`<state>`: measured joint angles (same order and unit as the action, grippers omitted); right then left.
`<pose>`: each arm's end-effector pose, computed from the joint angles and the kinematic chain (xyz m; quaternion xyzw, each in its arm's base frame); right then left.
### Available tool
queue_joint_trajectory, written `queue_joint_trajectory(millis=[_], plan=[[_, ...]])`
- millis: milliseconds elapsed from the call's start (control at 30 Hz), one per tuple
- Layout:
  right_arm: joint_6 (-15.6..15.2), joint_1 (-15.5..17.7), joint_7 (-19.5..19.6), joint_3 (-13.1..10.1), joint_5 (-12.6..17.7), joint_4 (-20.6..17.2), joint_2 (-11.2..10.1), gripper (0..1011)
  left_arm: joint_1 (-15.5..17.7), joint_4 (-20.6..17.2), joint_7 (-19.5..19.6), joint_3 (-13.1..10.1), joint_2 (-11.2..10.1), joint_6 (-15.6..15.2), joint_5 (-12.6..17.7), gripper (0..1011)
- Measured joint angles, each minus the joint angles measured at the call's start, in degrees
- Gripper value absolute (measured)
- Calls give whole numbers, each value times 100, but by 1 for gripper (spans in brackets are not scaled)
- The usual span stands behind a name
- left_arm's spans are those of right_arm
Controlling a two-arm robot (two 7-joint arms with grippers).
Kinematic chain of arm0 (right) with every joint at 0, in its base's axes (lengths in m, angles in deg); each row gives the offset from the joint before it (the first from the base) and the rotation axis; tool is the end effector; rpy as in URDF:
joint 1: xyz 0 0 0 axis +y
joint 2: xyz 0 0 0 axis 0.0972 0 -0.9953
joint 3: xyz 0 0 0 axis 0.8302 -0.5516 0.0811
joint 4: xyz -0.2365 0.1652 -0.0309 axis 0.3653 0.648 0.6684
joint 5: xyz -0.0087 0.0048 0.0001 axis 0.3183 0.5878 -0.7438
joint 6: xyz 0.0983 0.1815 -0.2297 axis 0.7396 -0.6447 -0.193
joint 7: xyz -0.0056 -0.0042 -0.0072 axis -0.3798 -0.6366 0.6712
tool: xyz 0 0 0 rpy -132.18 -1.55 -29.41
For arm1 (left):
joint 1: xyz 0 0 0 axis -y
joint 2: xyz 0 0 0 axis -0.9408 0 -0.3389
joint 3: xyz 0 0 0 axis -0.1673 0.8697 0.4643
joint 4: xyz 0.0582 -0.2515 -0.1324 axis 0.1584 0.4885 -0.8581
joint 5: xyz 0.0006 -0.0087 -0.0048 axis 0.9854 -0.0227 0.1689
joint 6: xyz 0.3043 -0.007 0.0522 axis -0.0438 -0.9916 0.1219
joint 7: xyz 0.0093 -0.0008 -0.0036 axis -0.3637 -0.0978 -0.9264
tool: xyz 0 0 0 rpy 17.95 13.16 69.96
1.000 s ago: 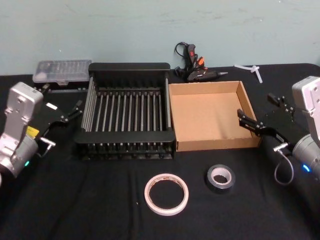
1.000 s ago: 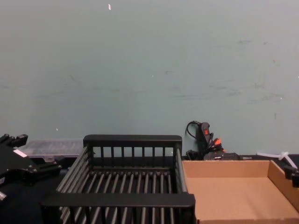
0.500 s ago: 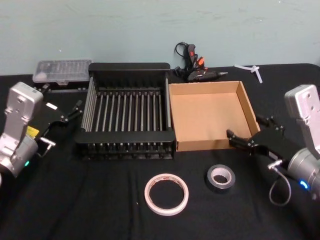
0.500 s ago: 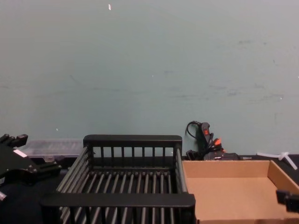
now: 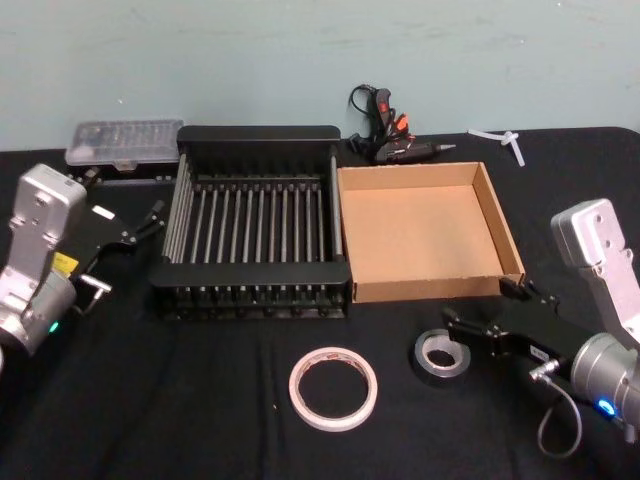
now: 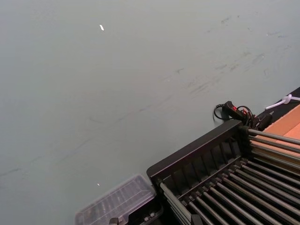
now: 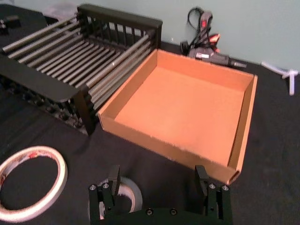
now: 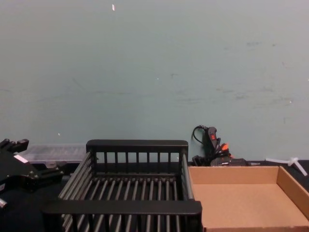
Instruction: Pick up the white tape and place it into the black box , Pick up the silver tape and place it into the brown box.
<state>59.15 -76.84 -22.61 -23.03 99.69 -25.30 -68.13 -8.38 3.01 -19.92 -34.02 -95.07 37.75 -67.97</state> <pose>0.2720 -0.0421 -0.2553 -0.2002 0.0972 -0.5045 0.8342 0.3580 0.0826 -0.3022 0.1414 -0.1324 0.5799 0.7913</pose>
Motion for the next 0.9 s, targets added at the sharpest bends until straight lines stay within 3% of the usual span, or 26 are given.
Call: queue_joint_trajectory(millis=[300,900], plan=[[-437,93,-83,-78,15,-75,21,1002,0,0,0,0,0,0,0,1001],[-732,-77,-334,-29,-210,216,186,1002,0,0,0,0,0,0,0,1001]])
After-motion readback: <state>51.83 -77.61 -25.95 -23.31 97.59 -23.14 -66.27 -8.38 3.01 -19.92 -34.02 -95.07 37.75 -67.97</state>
